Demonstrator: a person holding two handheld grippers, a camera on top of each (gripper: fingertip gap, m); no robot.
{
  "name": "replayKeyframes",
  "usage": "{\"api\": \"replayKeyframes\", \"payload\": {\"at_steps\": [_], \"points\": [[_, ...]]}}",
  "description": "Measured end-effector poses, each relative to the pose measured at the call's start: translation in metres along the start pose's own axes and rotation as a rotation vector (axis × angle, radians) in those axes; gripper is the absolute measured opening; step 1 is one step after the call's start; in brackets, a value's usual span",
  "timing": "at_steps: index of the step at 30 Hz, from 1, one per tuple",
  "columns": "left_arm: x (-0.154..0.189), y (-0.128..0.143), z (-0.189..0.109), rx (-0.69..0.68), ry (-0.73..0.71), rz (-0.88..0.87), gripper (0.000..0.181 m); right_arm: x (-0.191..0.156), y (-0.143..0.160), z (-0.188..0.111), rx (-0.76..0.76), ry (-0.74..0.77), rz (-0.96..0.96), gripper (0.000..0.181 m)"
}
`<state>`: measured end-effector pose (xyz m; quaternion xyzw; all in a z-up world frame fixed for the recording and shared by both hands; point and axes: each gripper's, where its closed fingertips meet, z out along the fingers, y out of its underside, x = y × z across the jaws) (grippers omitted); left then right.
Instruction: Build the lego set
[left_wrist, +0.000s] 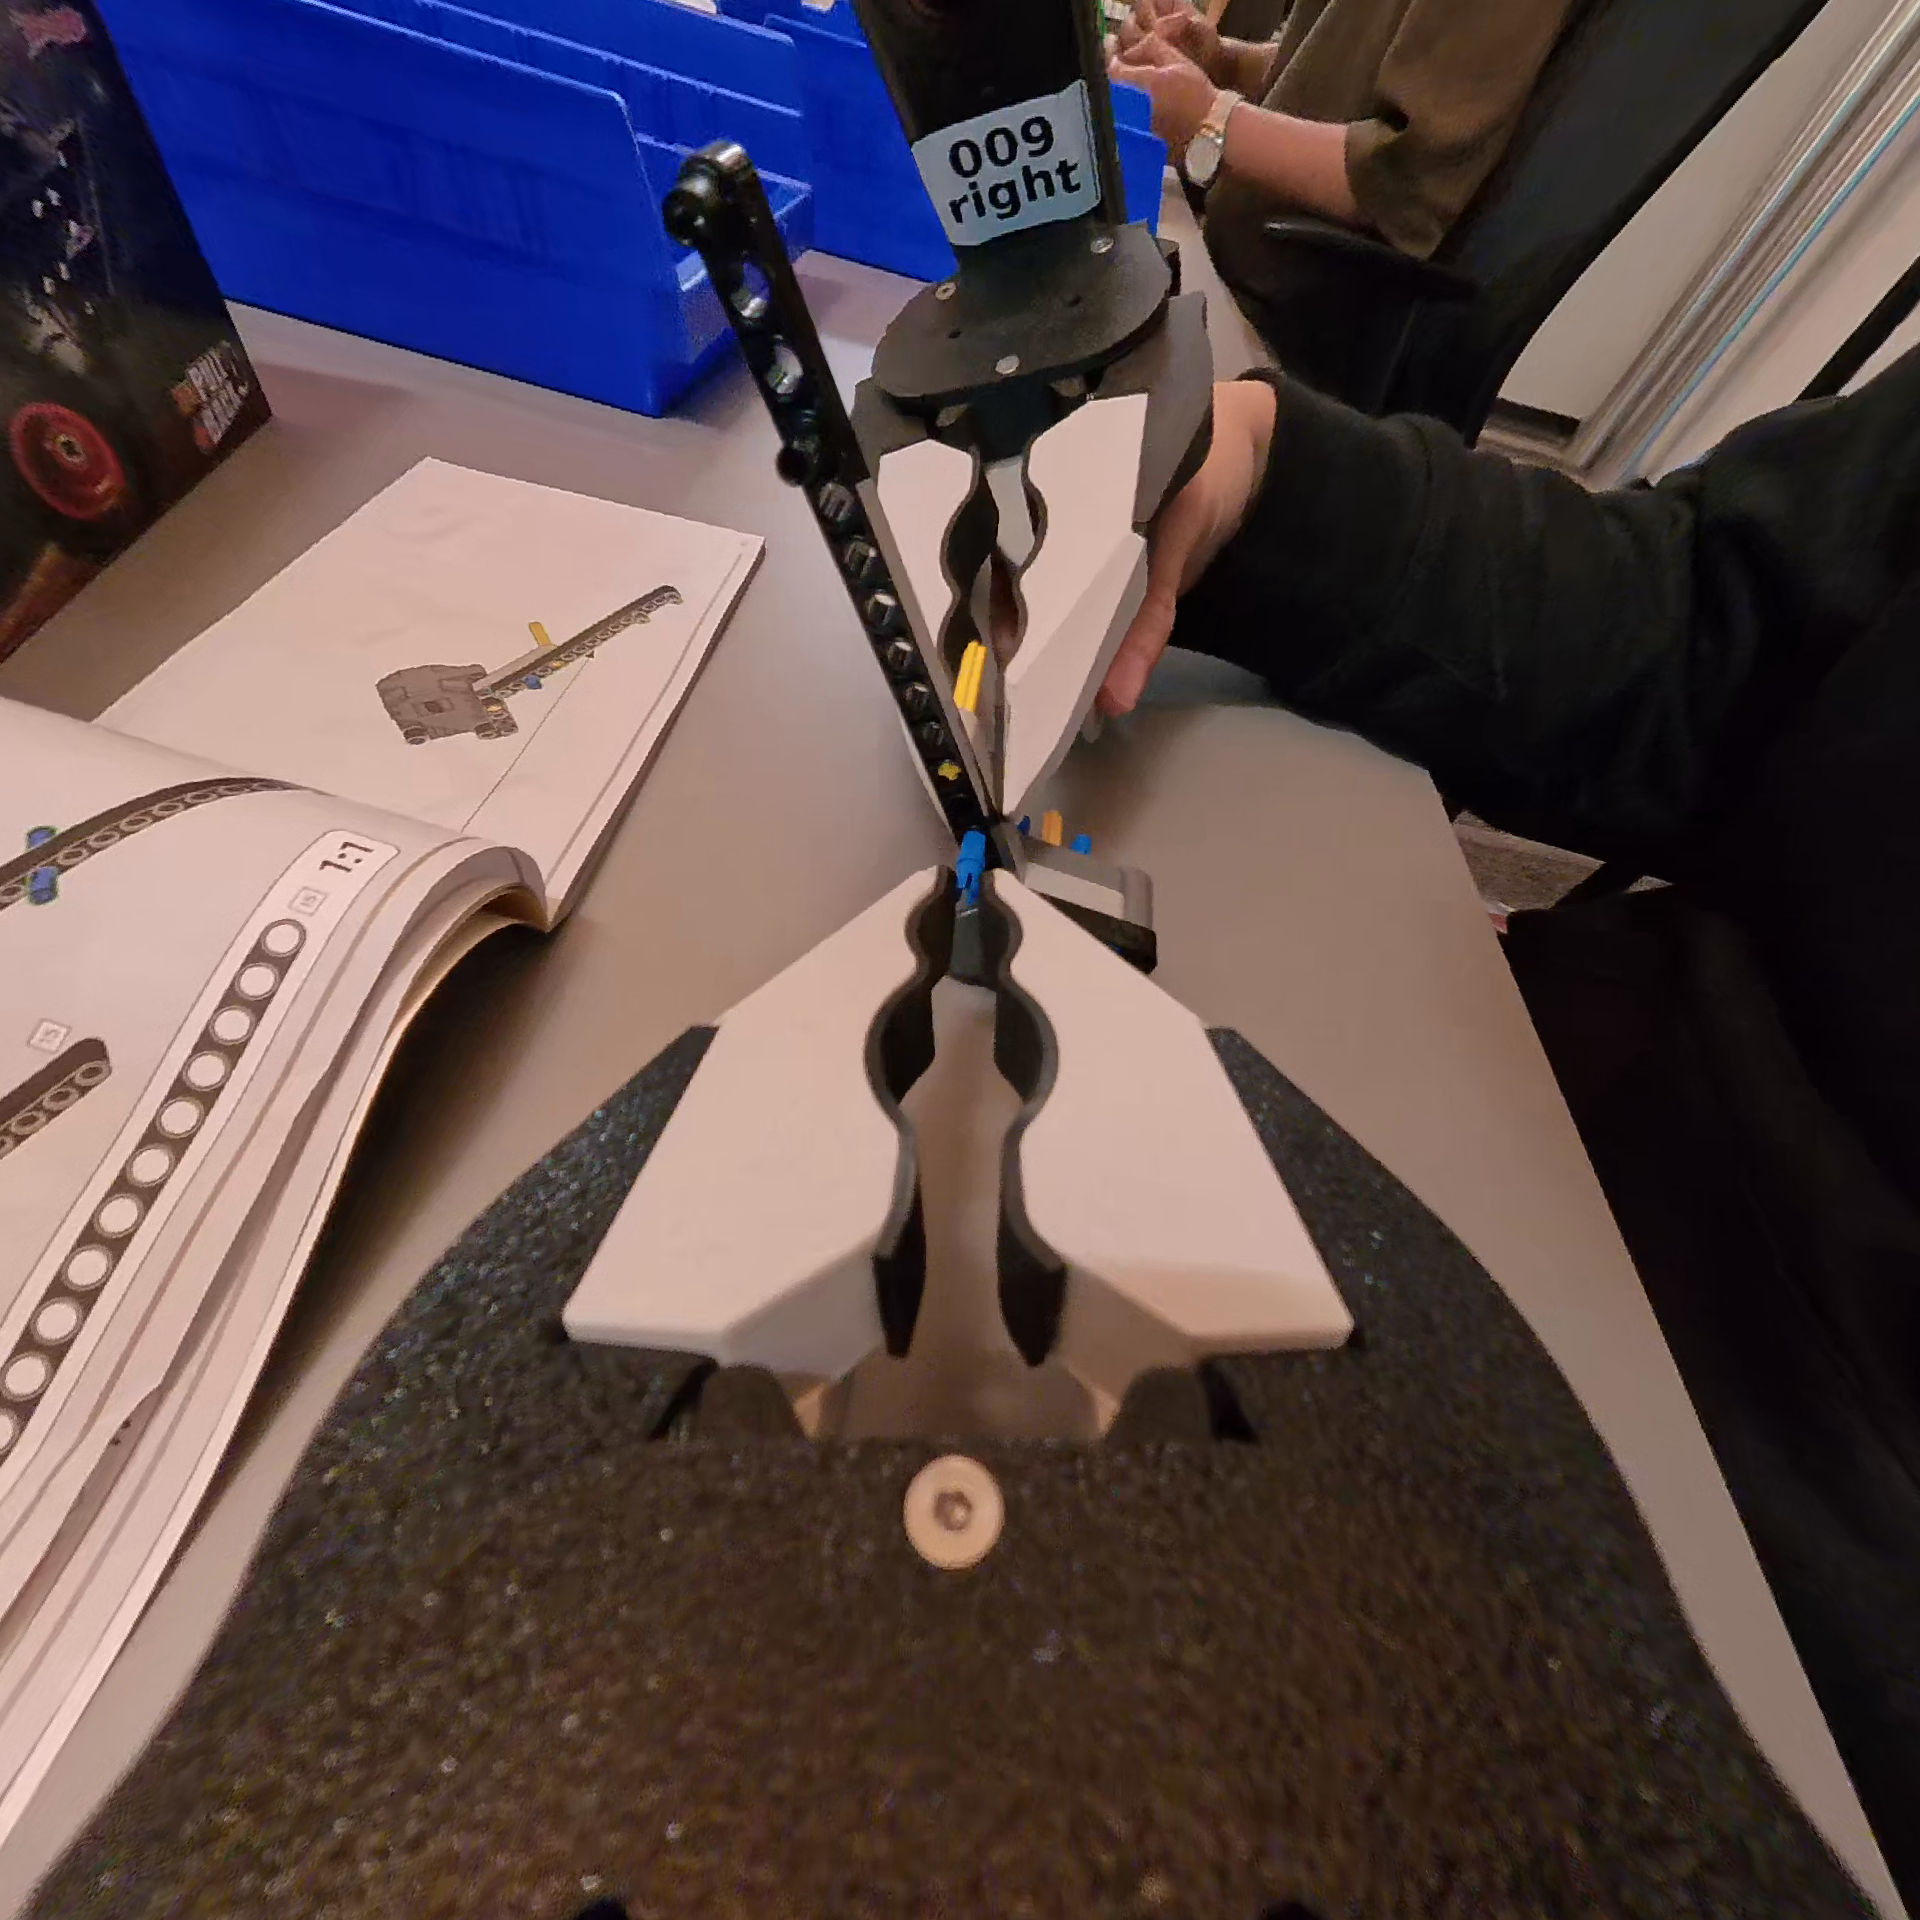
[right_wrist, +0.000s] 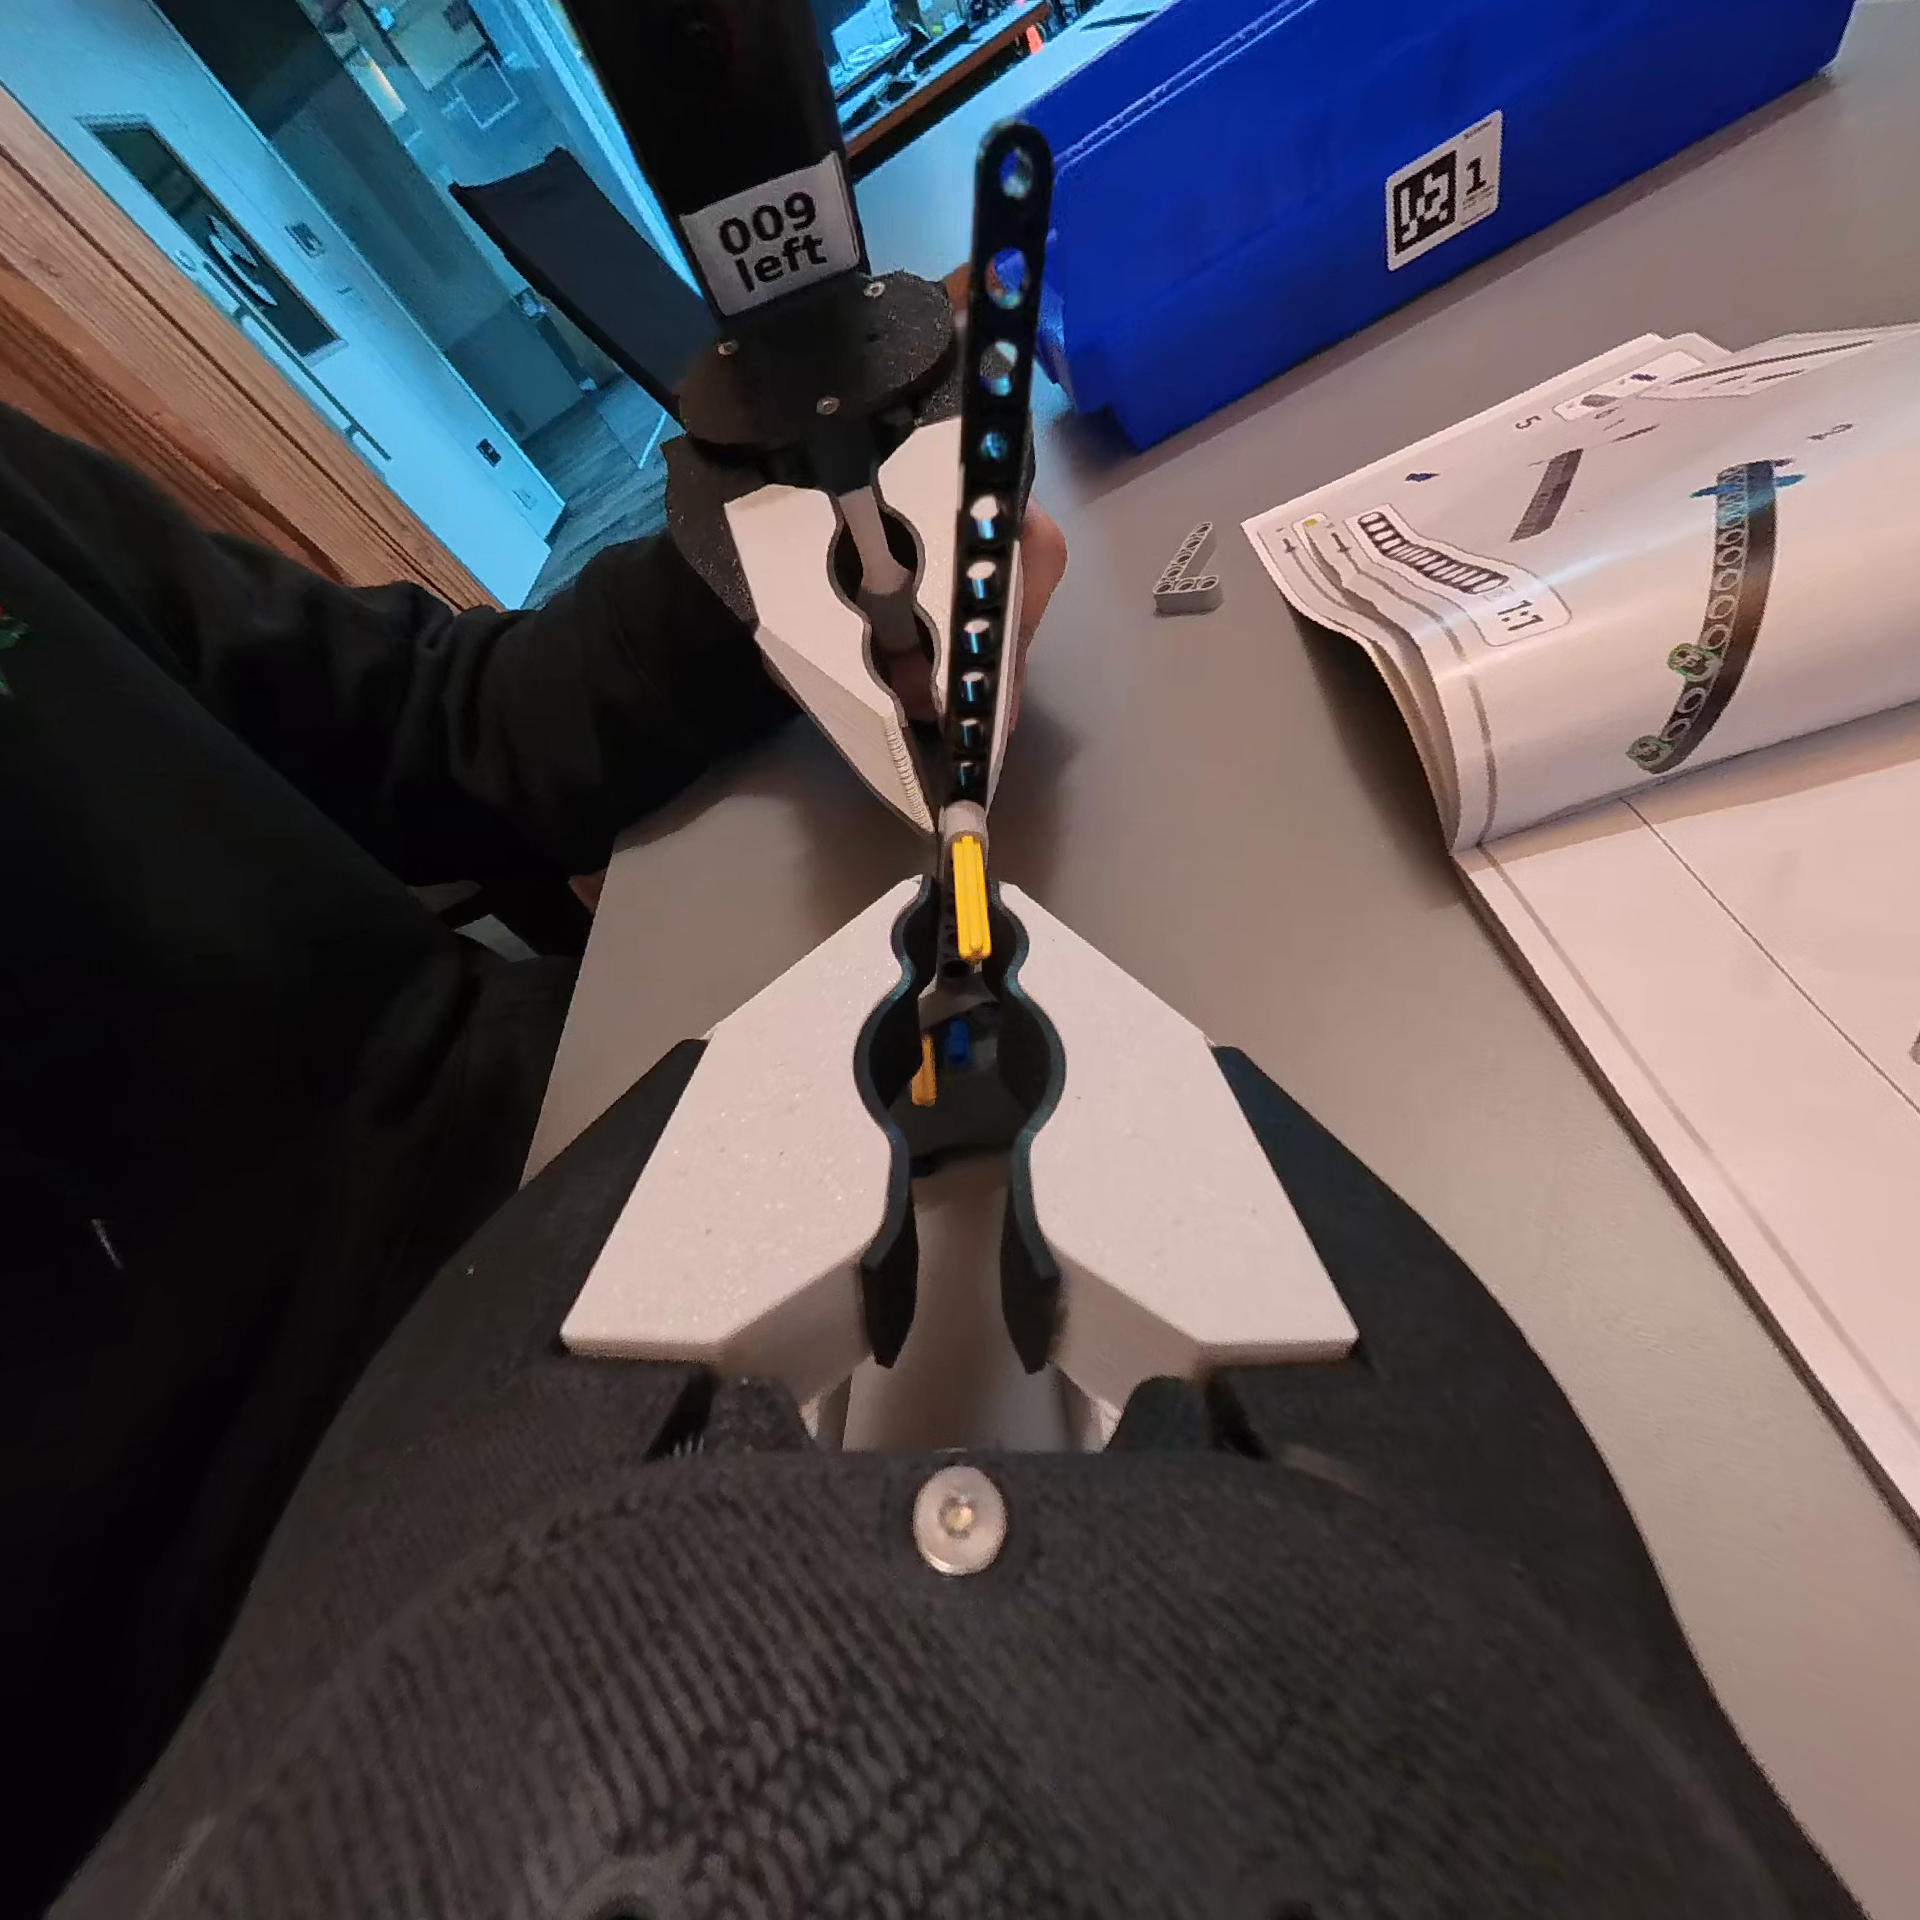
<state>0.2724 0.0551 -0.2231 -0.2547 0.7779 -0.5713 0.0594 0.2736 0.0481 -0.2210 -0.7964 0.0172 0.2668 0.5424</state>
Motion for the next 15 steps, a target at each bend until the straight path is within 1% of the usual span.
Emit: {"api": "replayKeyframes", "payload": {"at_steps": [10, 11, 12, 14, 15], "points": [[0.0042, 0.0, 0.001, -0.003, 0.028, 0.007, 0.001, -0.0045, 0.0017, 0.0016, -0.015, -0.018, -0.02, 0.005], [0.0081, -0.002, 0.0031, 0.005, 0.048, 0.005, 0.001, -0.0089, 0.0001, 0.0043, -0.006, -0.044, -0.026, 0.005], [0.0094, -0.0016, 0.0041, -0.002, 0.051, 0.017, 0.001, -0.0106, 0.003, 0.0073, -0.031, -0.046, -0.036, 0.005], [0.006, 0.0005, 0.0036, -0.022, 0.027, 0.027, 0.002, -0.0065, 0.0024, 0.0089, -0.026, -0.01, -0.032, 0.005], [0.0059, -0.0006, 0.0038, -0.015, 0.024, 0.028, 0.002, -0.0073, 0.0017, 0.0084, -0.02, -0.017, -0.026, 0.006]]}}
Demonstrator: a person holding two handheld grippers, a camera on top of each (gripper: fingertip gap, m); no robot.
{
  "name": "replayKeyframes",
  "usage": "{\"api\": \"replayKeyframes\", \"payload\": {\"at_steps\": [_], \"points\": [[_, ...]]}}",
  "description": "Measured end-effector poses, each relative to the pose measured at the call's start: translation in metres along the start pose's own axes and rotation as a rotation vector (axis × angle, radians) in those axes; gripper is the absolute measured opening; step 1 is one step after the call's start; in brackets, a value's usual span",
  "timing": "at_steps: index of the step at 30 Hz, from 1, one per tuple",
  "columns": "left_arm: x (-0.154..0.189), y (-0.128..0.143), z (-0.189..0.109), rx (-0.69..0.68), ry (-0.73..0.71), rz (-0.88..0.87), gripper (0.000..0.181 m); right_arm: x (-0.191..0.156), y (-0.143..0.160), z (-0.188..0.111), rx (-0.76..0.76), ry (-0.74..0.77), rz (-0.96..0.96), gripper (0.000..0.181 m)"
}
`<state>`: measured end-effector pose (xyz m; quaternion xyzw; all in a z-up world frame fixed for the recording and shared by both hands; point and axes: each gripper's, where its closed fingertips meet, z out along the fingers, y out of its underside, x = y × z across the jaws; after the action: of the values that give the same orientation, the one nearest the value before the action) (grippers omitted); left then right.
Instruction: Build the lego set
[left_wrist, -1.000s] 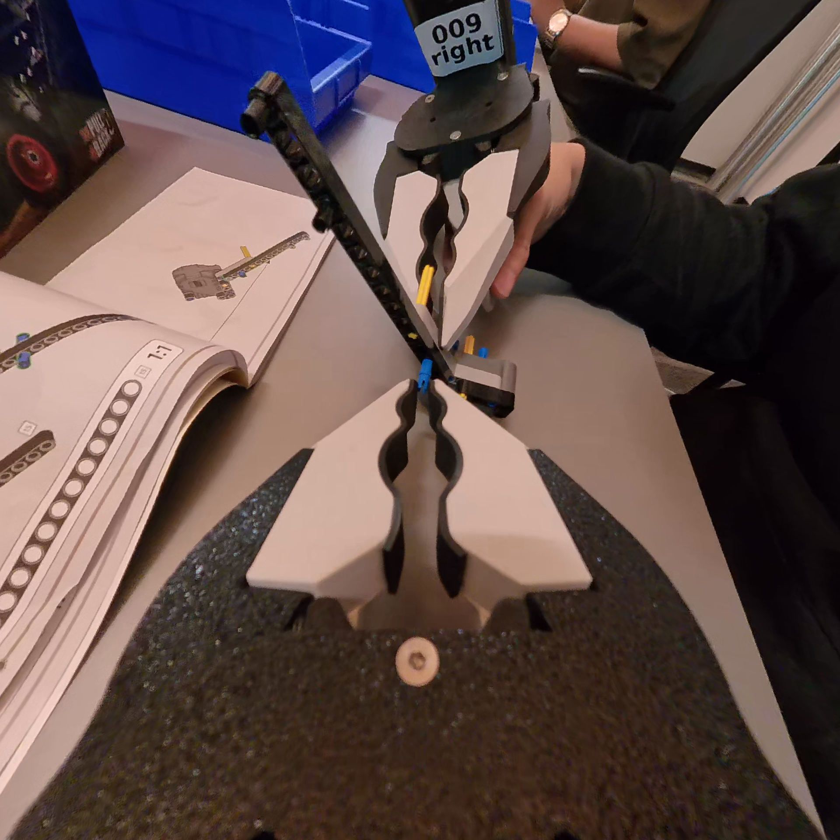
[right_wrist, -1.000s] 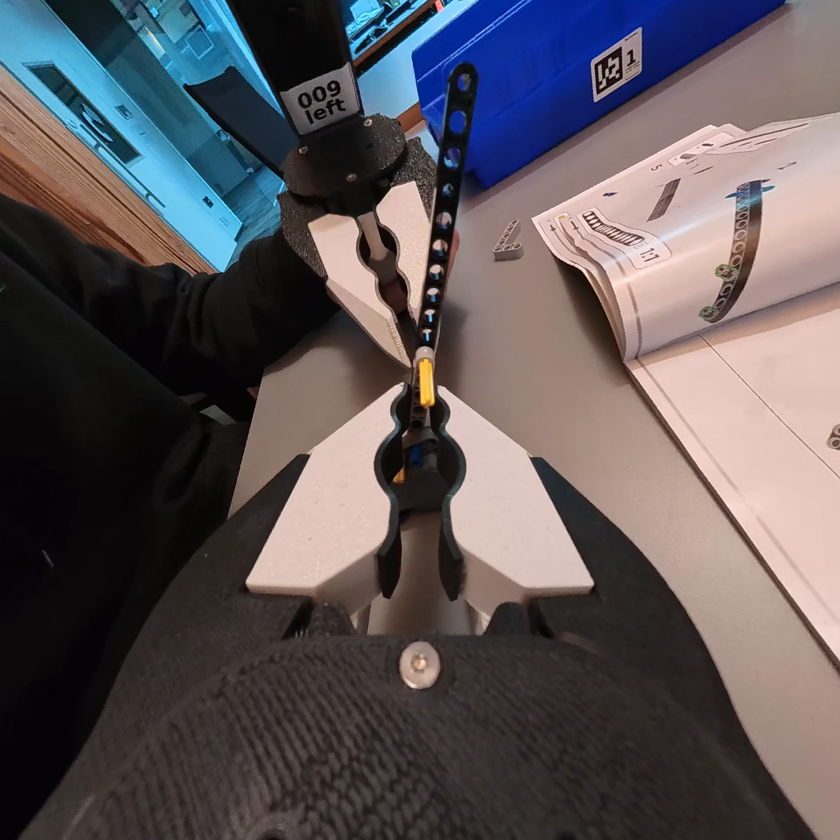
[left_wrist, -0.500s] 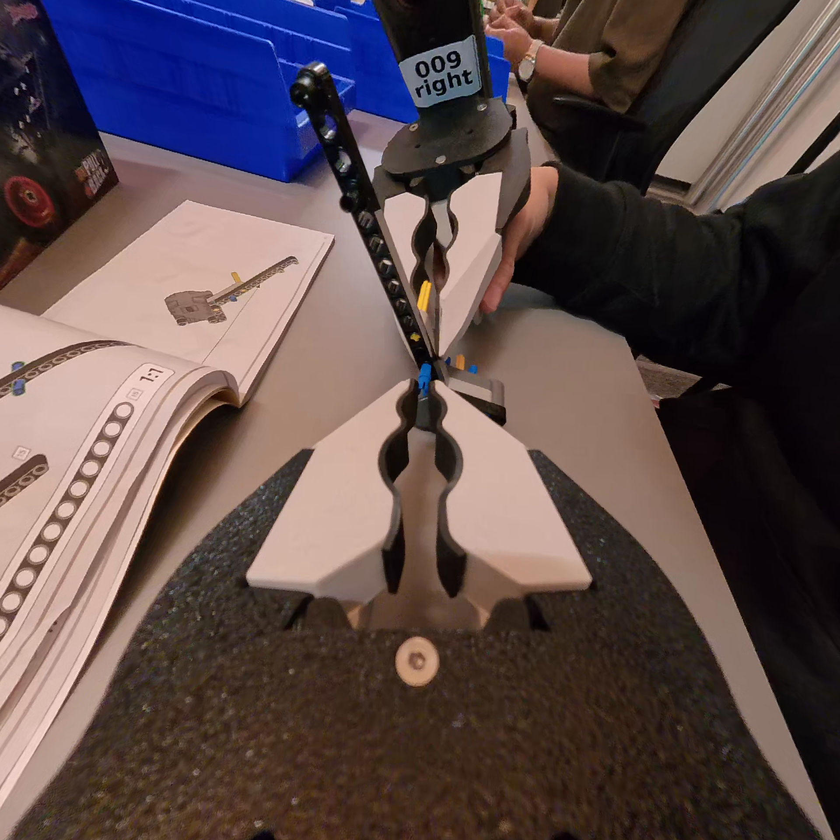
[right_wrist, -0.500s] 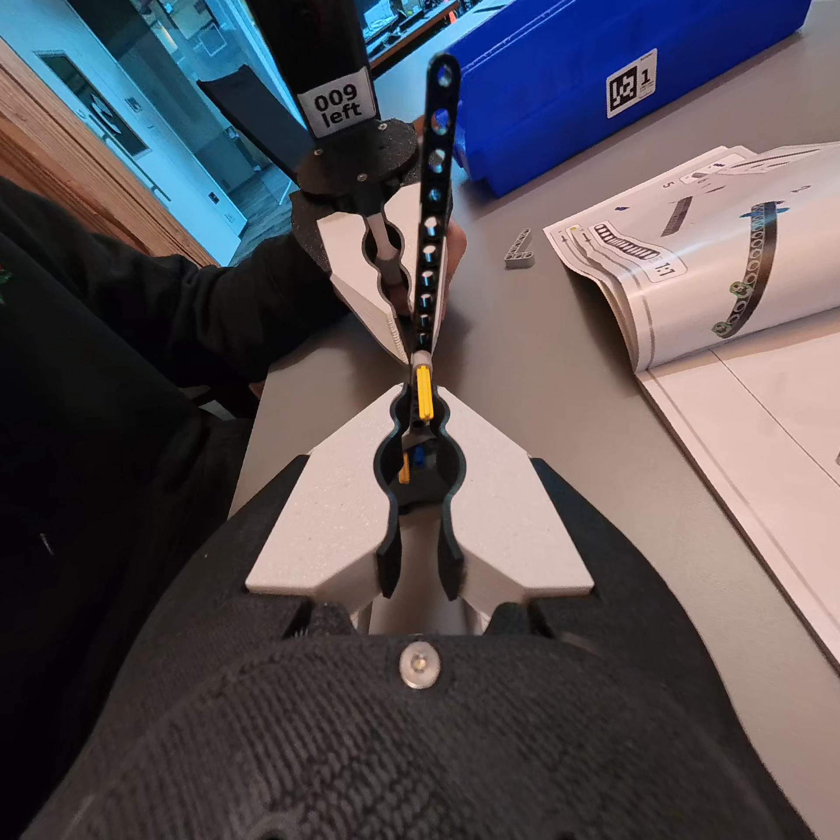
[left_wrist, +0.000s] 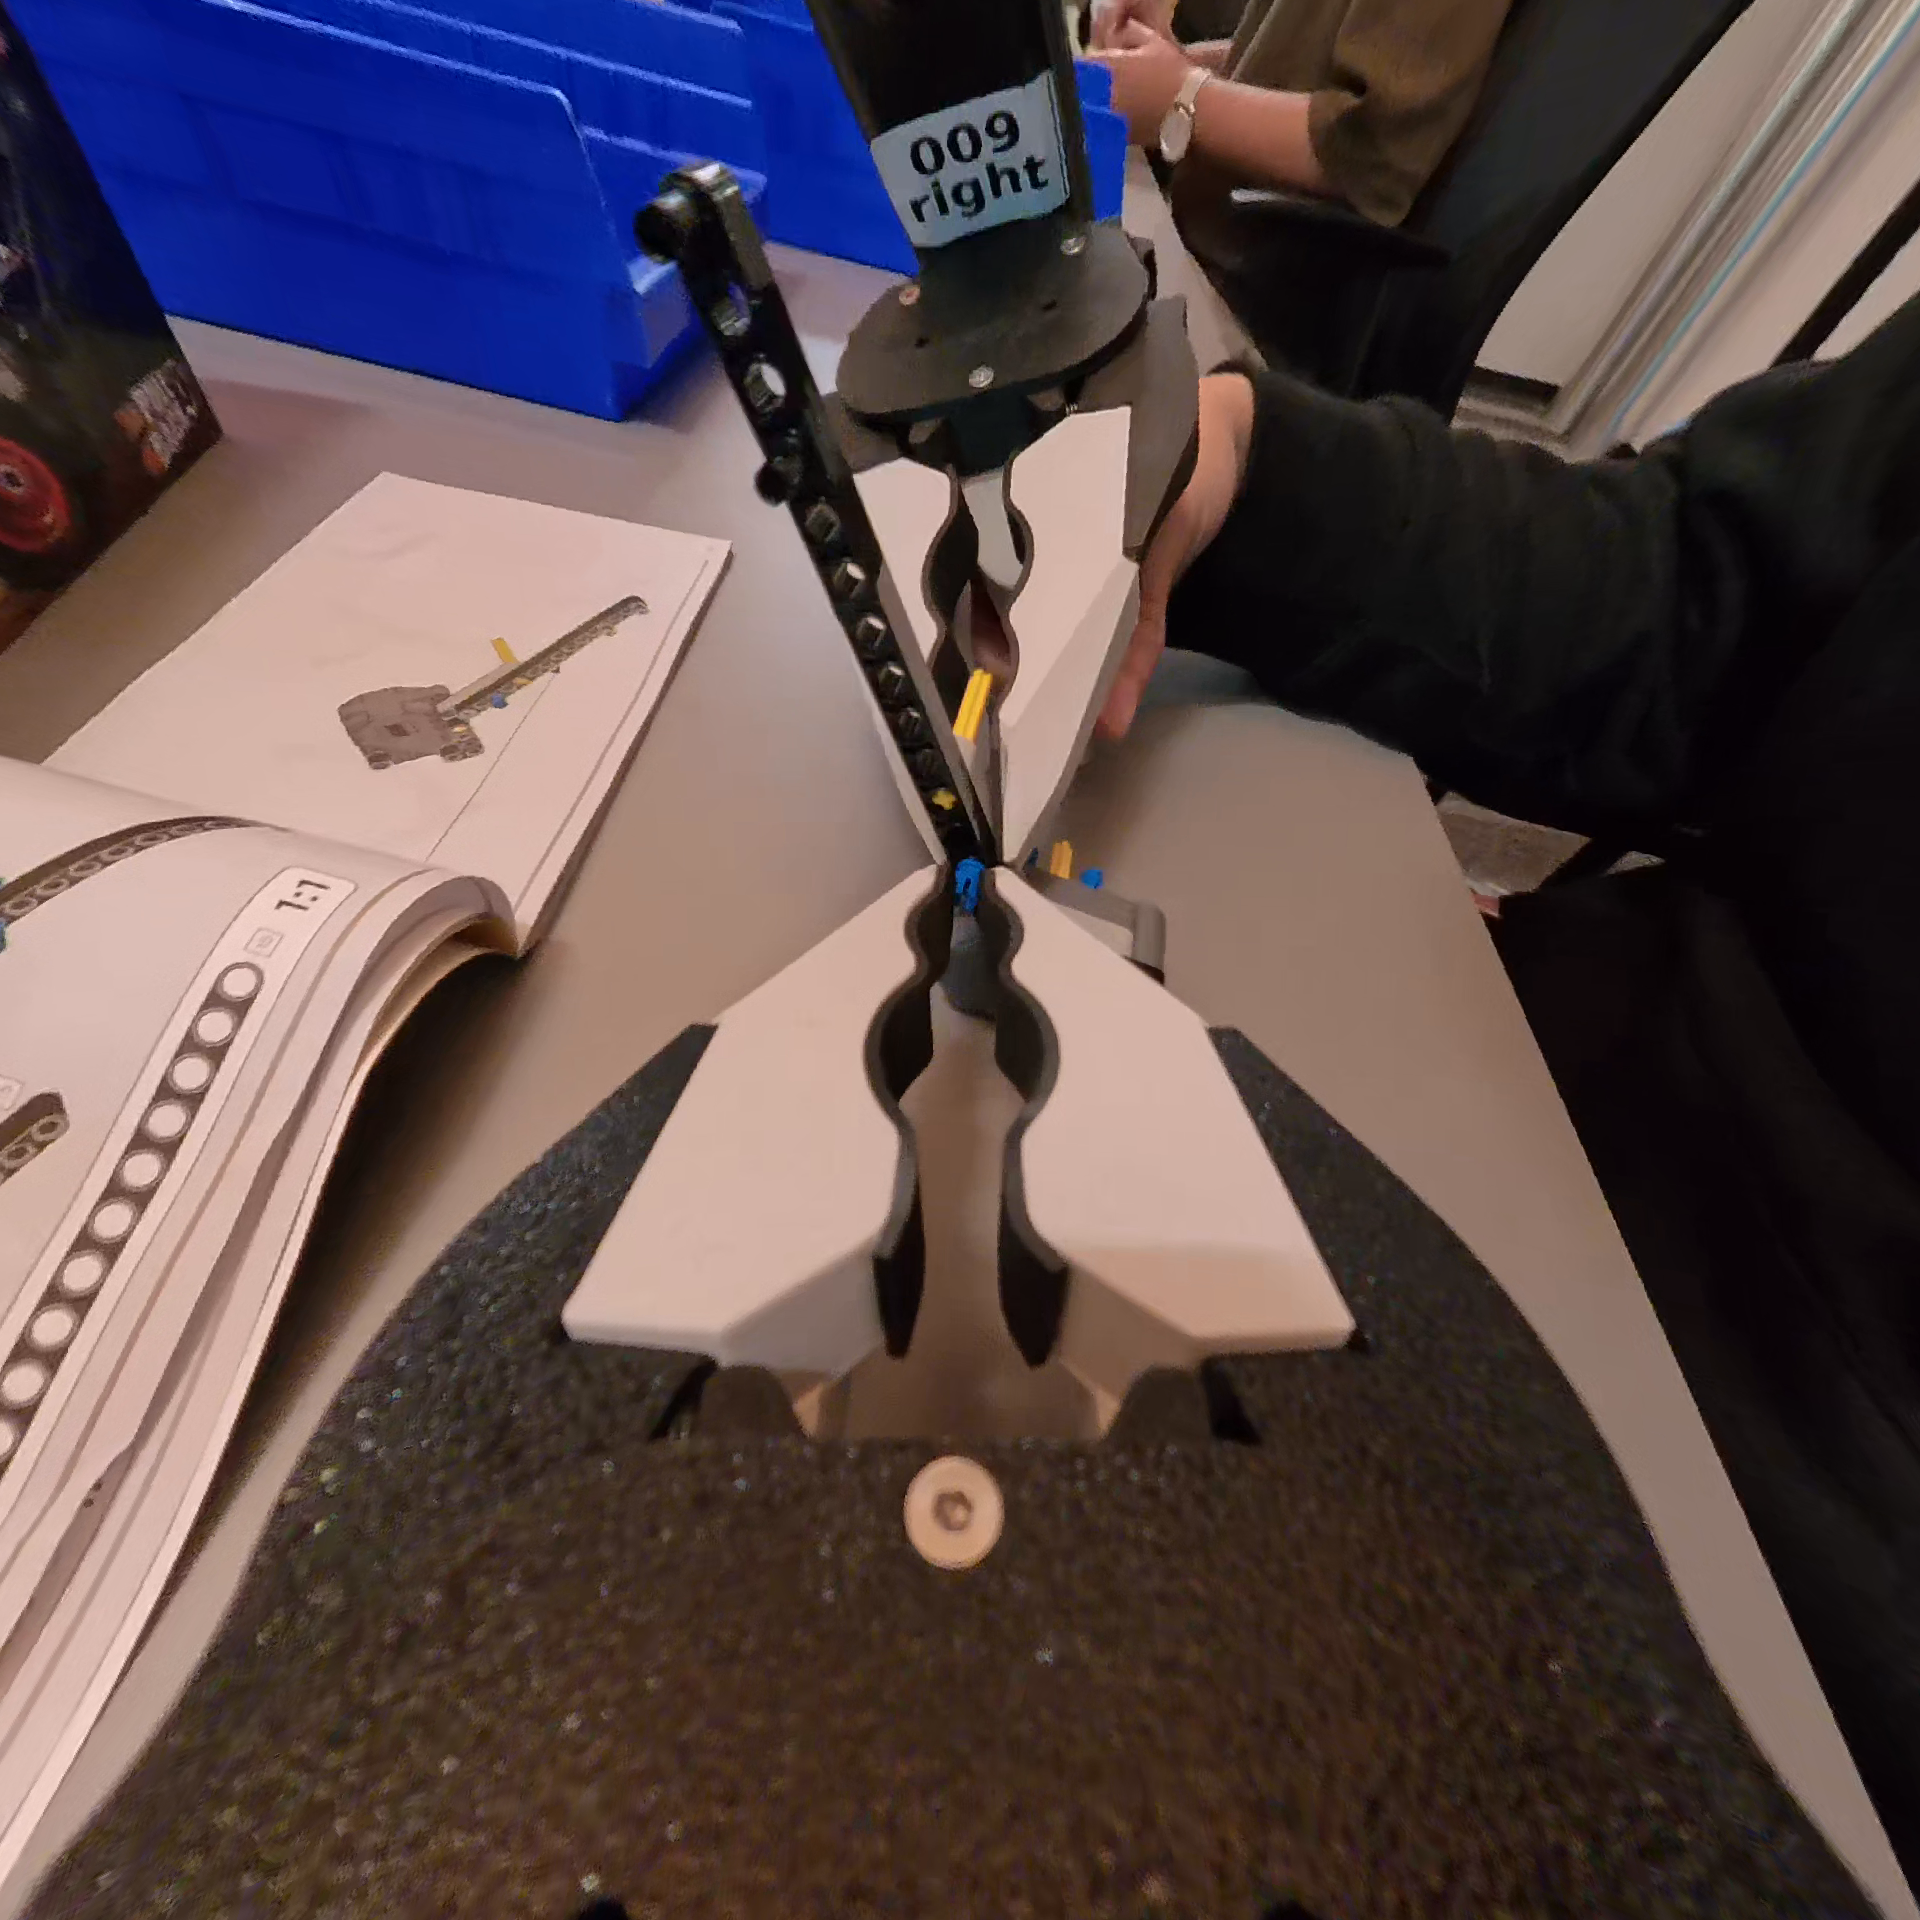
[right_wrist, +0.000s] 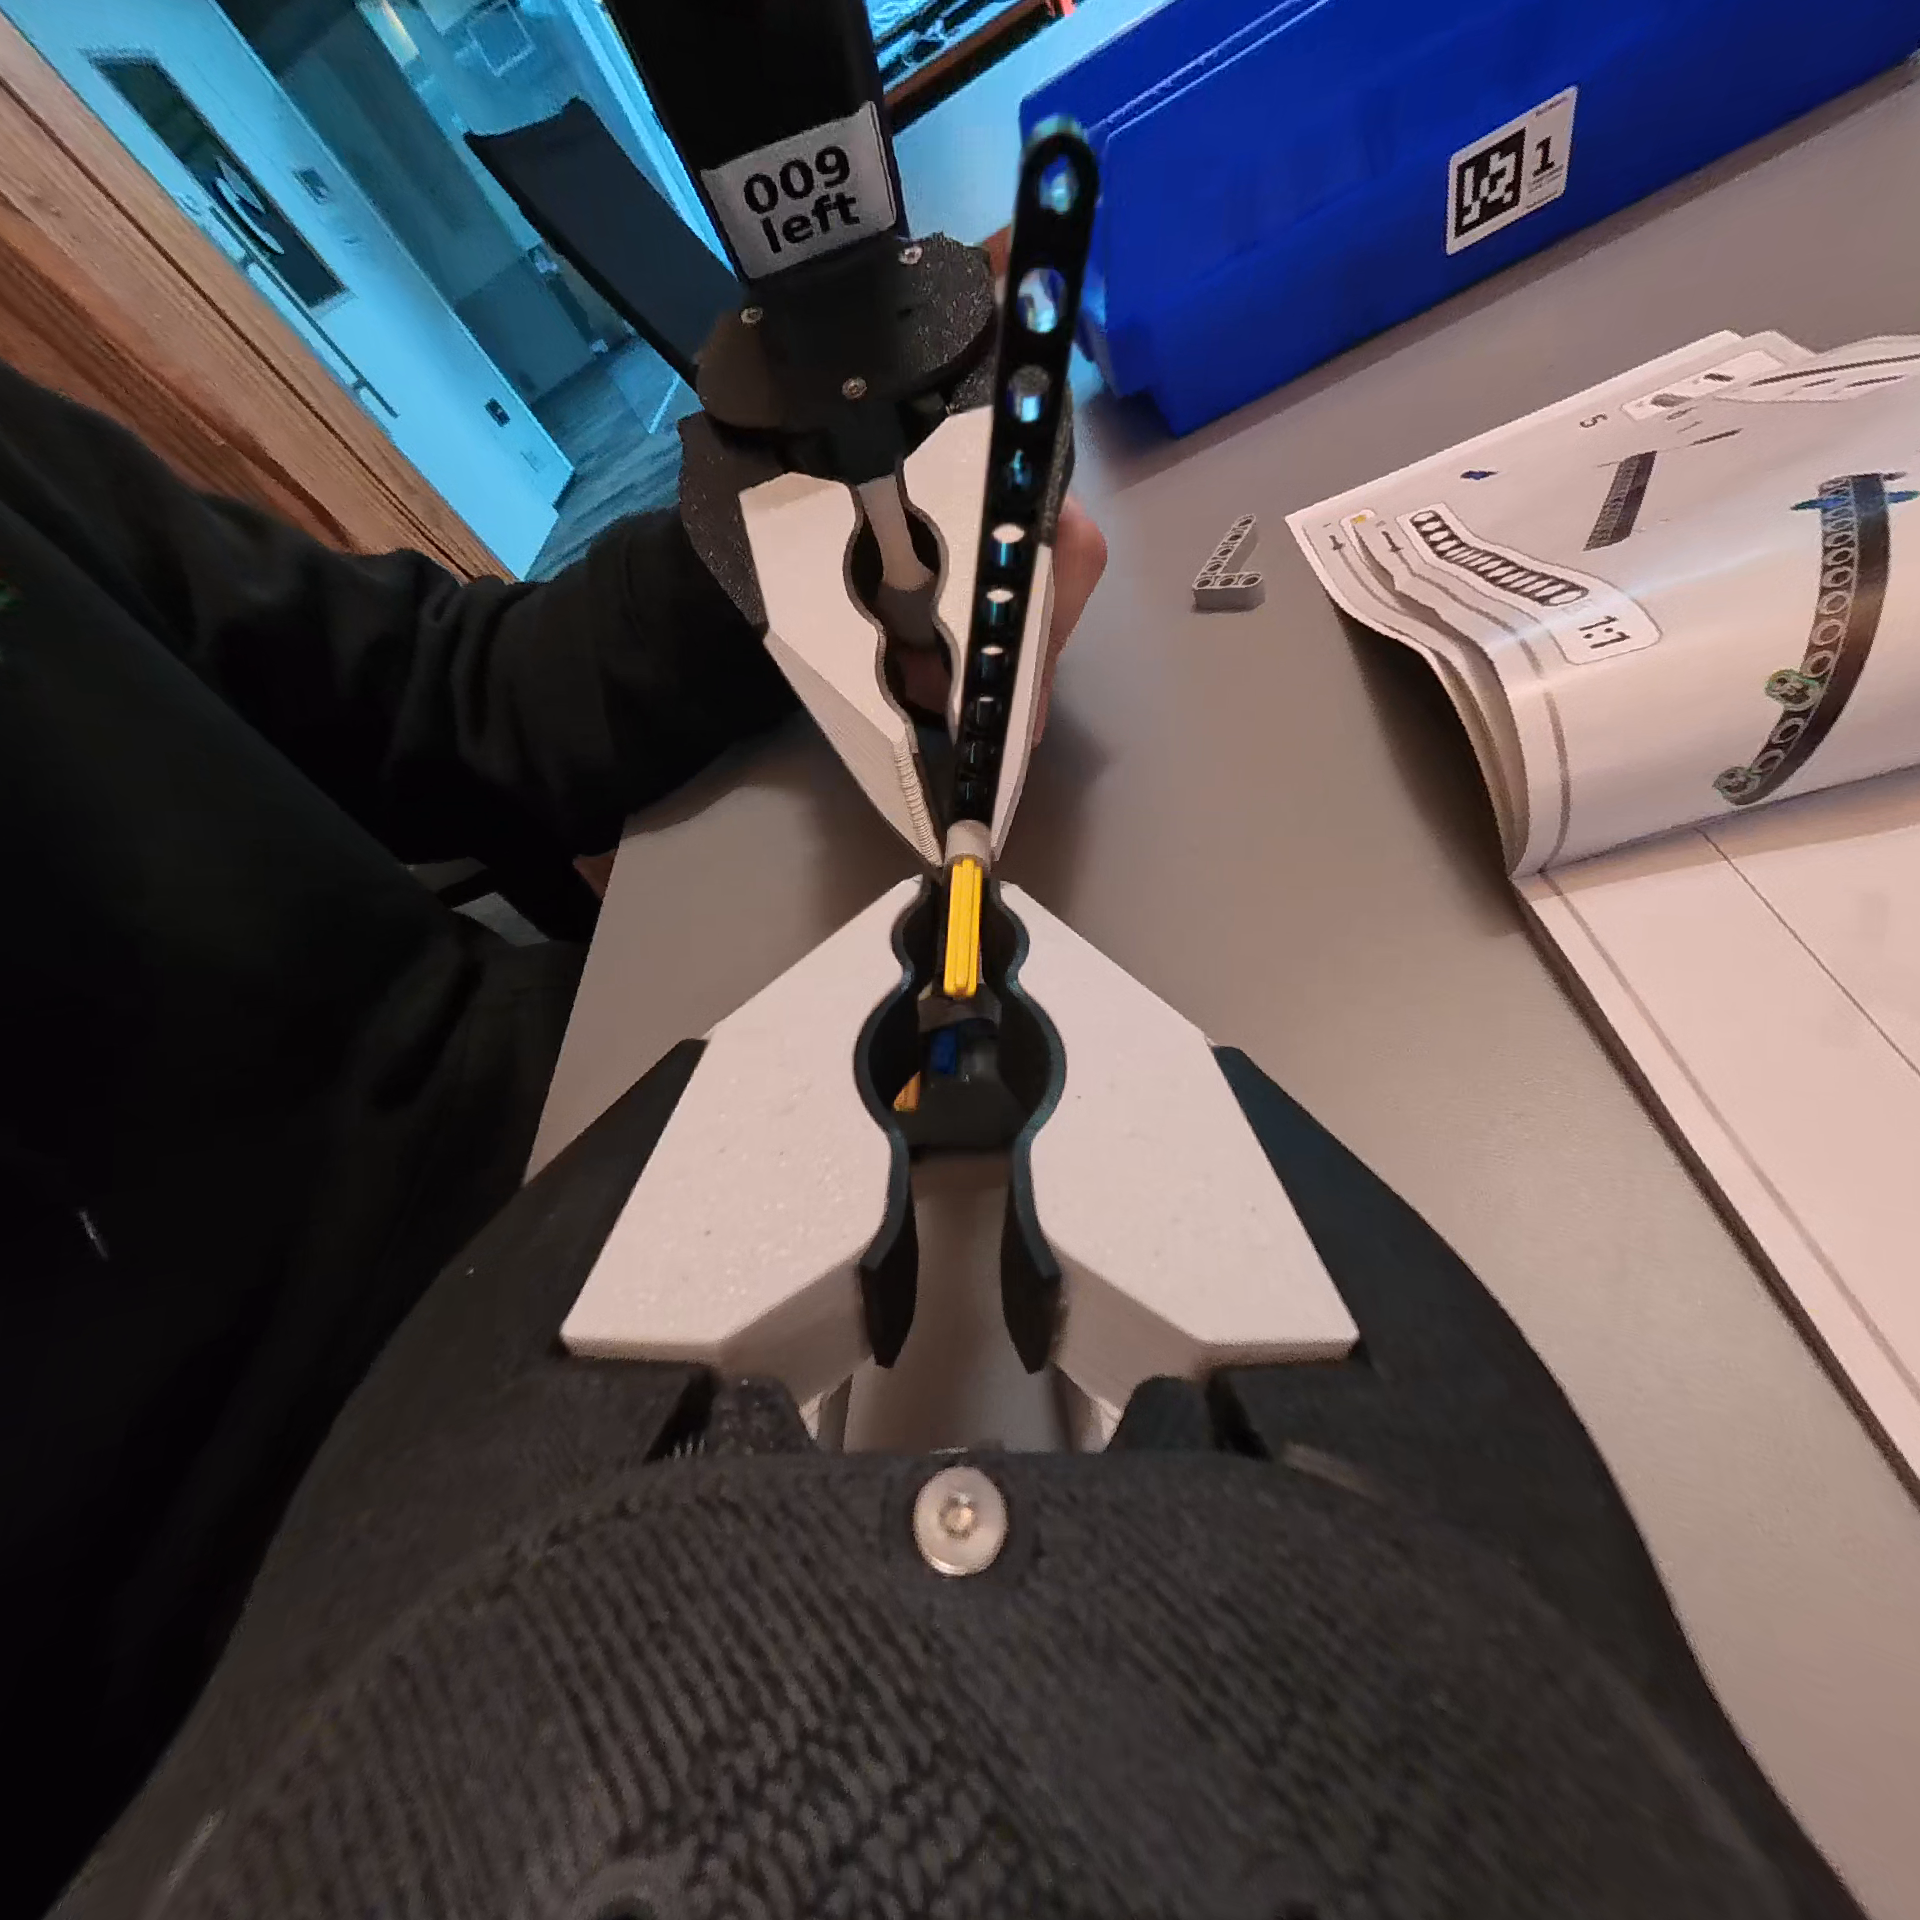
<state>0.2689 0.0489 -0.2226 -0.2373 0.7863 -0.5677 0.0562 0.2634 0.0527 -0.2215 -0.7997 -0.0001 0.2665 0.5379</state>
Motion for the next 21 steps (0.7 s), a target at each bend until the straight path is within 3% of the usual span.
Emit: {"api": "replayKeyframes", "payload": {"at_steps": [4, 7, 14, 18, 21], "points": [[0.003, -0.001, -0.002, 0.013, 0.003, 0.037, 0.003, -0.002, -0.001, 0.0, 0.007, -0.027, 0.009, 0.005], [0.006, 0.0, -0.006, 0.016, 0.029, 0.04, 0.02, -0.005, -0.001, 0.0, 0.003, -0.043, 0.0, 0.005], [0.005, -0.002, -0.014, 0.035, 0.045, 0.022, 0.011, -0.006, -0.001, 0.0, 0.003, -0.044, -0.007, 0.005], [0.008, -0.001, -0.003, 0.024, 0.045, 0.023, 0.026, -0.007, 0.0, 0.001, 0.001, -0.044, -0.013, 0.005], [0.013, -0.003, 0.005, 0.018, 0.06, 0.018, 0.019, -0.01, 0.003, 0.003, -0.023, -0.054, -0.028, 0.005]]}}
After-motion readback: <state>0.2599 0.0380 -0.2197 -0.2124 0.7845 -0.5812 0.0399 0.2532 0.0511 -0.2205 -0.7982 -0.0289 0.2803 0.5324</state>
